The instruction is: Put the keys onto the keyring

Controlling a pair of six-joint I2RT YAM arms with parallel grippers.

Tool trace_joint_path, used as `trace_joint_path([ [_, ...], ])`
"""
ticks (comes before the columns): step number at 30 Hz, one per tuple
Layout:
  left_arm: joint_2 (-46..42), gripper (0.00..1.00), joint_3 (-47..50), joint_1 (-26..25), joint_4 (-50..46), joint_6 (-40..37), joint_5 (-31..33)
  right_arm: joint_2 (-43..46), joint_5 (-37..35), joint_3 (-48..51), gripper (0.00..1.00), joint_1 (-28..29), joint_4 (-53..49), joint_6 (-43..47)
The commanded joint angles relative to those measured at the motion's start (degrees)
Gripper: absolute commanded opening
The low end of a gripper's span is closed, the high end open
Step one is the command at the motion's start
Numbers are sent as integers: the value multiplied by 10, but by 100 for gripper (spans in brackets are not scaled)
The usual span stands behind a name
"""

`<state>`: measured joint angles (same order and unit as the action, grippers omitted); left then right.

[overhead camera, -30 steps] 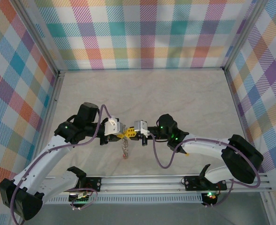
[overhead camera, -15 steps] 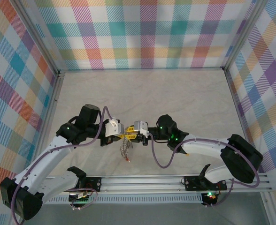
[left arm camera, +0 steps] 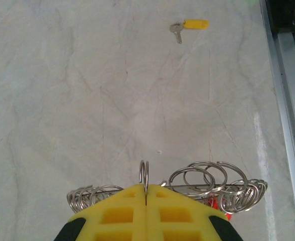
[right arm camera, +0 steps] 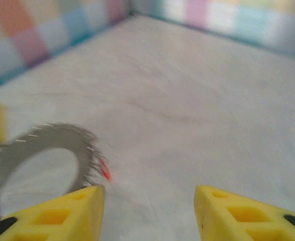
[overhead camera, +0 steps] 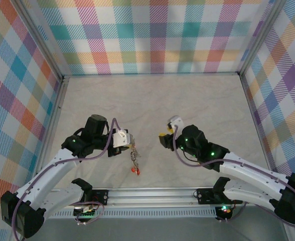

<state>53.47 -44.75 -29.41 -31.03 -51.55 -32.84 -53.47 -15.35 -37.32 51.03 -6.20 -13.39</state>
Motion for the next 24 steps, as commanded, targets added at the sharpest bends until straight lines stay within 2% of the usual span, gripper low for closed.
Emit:
trace_joint_path([
  [1, -7, 0, 7, -8, 42, 13, -10, 14, -91, -29, 50, -62, -258, -234],
  [2, -4, 0, 6, -10, 42, 14, -9, 14, -67, -29, 48, -94, -290, -269],
  [5, 3, 0, 5, -17, 39, 16, -4, 6, -6, -24, 44, -165, -343, -302],
  [10, 16, 0, 3, -30, 31, 20, -3, -56, 69, -17, 39, -282, -405, -261],
  [14, 41, 0, -9, -45, 13, 17, 3, -90, 80, -6, 39, -303, -393, -223],
  [24, 63, 0, -23, -60, -16, 7, 17, -199, 102, -13, 38, -309, -365, -180],
])
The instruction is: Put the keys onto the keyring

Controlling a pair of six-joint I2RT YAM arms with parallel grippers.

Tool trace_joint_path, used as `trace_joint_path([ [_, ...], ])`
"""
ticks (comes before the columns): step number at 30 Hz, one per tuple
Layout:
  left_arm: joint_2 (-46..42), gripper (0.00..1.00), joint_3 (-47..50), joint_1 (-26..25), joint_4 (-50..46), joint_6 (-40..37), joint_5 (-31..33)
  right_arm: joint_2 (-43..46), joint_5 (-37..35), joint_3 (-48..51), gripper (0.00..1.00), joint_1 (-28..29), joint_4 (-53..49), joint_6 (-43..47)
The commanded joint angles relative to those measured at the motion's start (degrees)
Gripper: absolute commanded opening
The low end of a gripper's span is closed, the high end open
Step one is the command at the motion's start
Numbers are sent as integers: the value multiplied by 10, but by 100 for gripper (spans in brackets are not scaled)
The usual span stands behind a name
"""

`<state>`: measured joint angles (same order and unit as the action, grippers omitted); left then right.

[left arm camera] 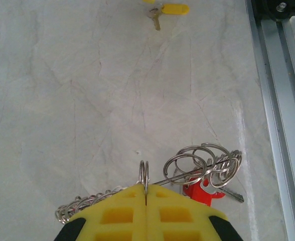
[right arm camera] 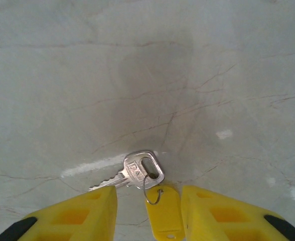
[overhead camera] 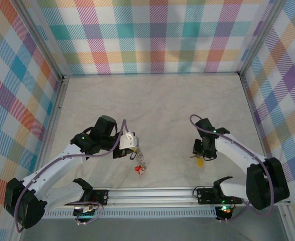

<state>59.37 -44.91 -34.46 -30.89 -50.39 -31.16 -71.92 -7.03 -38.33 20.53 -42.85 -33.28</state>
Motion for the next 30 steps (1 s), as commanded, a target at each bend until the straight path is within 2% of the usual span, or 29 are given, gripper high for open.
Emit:
trace_joint_path([
  [1, 4, 0, -23, -12, -20, -6, 3, -19, 18, -1, 36, -4, 8, 20],
  [13, 3, 0, -23, -18, -29, -8, 10, -71, 11, -12, 27, -5, 5, 18],
  [20, 3, 0, -22, -18, -29, -8, 11, -59, 1, -19, 12, -5, -5, 23],
  [30, 6, 0, -26, -19, -35, -9, 9, -37, 1, -29, 19, -5, -17, 37],
])
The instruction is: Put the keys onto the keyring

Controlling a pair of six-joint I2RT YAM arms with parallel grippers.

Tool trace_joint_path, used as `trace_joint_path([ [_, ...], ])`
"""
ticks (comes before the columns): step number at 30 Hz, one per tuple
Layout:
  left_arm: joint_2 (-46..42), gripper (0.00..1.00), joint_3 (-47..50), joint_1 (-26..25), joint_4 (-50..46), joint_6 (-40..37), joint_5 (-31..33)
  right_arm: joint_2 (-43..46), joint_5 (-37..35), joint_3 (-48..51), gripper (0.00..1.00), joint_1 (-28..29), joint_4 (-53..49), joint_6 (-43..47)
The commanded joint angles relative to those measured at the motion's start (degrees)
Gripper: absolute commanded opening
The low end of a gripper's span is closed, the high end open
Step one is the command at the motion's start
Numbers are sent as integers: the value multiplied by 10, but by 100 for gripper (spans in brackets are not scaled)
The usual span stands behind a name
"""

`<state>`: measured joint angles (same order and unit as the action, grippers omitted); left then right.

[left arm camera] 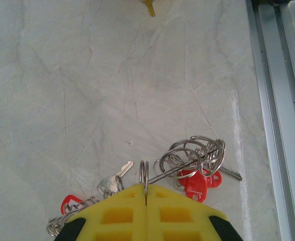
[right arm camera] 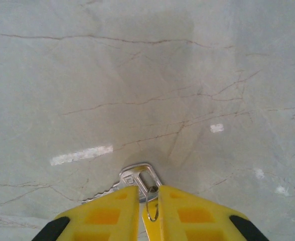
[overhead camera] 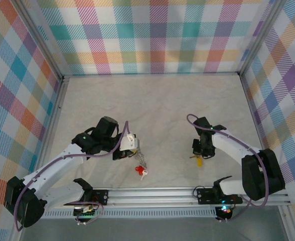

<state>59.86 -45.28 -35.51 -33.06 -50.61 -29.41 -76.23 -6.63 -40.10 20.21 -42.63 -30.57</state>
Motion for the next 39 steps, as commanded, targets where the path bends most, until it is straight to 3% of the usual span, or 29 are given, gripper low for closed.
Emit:
trace_joint_path([
  [1, 1, 0, -23, -8, -13, -7, -9, 3, -1, -8, 19, -2, -20, 9],
  [14, 2, 0, -23, -8, -16, -7, -6, -21, 10, -5, 20, -2, -18, 3],
  [31, -4, 0, -33, -8, -24, -11, -2, -21, 9, -6, 0, -2, -17, 6],
  [39, 8, 0, -65, -11, -43, -20, -13, 97, 87, 32, 0, -2, 46, -9],
])
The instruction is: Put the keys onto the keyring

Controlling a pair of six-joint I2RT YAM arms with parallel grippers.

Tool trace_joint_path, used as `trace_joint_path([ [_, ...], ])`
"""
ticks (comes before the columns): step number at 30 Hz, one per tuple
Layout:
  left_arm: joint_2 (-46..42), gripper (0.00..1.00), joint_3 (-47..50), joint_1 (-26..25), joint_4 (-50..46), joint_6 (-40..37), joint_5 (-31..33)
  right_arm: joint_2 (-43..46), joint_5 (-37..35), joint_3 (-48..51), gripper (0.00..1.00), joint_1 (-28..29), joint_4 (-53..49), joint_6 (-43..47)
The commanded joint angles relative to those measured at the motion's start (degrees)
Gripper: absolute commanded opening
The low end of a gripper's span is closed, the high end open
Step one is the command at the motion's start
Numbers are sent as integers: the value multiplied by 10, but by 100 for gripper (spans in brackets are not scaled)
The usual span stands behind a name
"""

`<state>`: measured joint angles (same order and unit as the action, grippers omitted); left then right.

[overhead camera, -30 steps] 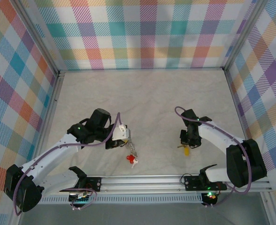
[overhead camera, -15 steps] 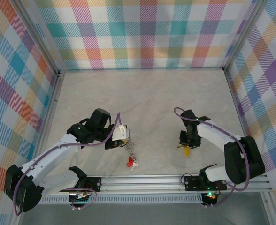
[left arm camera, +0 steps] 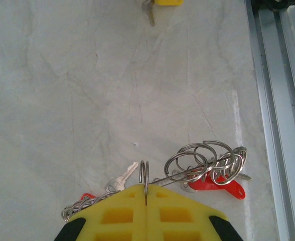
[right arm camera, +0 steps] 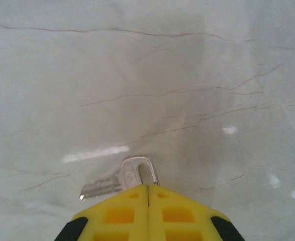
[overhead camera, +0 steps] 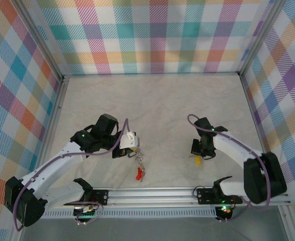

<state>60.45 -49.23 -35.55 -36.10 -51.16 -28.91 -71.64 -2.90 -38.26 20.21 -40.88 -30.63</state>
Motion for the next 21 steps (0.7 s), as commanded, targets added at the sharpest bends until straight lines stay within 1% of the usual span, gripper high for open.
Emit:
trace_joint_path([
  [1, 4, 0, -29, -13, -16, -17, -19, 72, 69, 18, 0, -2, 43, -20],
  [5, 16, 0, -33, -23, -14, -22, -11, 108, 145, 24, 0, -1, 95, -64],
  [8, 29, 0, -36, -38, -9, -23, 4, 106, 186, 12, 0, 8, 126, -93],
  [10, 40, 0, -39, -49, -6, -25, 15, 98, 198, -3, 0, 26, 143, -109],
  [13, 53, 0, -43, -65, -7, -39, 35, 82, 198, -34, 0, 61, 160, -124],
  [16, 61, 0, -50, -80, -13, -46, 55, 68, 181, -60, 0, 102, 189, -133],
  [21, 45, 0, -34, -104, 2, -69, 91, 35, 149, -92, 0, 174, 245, -139],
])
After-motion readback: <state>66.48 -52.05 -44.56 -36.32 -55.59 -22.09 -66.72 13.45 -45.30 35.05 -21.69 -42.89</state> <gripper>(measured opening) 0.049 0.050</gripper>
